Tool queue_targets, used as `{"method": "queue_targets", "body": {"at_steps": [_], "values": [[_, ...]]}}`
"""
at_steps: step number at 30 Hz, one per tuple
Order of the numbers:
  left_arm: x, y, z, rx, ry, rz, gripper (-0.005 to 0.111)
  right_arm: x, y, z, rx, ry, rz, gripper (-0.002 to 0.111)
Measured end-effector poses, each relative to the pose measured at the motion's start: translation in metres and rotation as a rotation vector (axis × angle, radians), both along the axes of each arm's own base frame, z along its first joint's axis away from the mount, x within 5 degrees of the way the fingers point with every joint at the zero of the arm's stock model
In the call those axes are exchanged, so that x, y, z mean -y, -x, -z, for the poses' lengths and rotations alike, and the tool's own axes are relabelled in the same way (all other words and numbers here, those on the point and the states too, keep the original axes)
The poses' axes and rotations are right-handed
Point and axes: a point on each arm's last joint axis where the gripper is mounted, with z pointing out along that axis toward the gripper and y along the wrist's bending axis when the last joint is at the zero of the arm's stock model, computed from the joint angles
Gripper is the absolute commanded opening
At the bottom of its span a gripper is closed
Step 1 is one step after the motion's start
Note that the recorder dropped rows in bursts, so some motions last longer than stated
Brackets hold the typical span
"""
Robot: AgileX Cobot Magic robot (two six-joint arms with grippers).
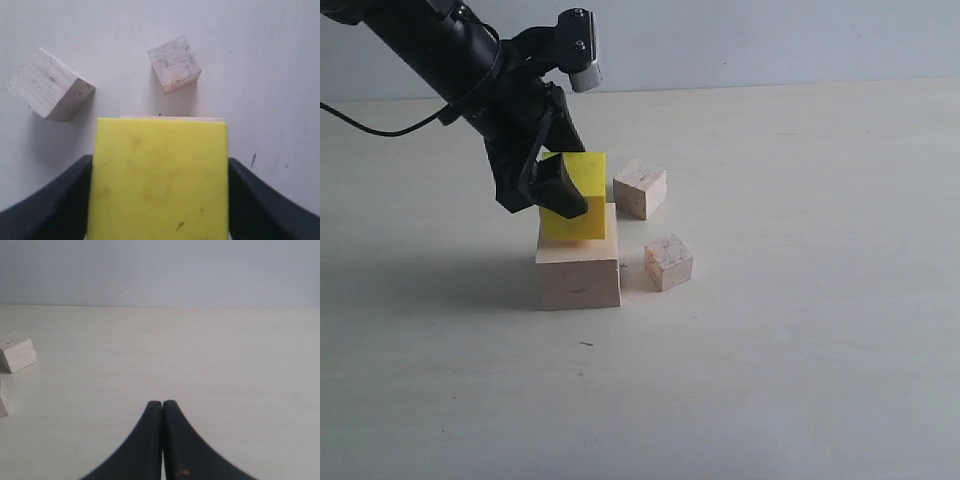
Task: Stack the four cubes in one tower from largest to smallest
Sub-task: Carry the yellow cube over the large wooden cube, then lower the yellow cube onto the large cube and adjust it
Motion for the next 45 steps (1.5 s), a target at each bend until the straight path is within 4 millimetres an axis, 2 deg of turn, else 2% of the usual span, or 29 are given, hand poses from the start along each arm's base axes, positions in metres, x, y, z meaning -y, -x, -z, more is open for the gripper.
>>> {"method": "queue_targets", "body": {"at_steps": [36, 45], "values": [[-0.003, -0.001, 0.0, -0.05, 0.032, -0.042, 0.0, 0.0, 0.0, 0.0, 0.0, 0.0, 0.0, 0.0], [-0.004, 0.004, 0.014, -0.066, 0.044, -0.042, 0.0, 0.0, 0.0, 0.0, 0.0, 0.0, 0.0, 0.0]]}}
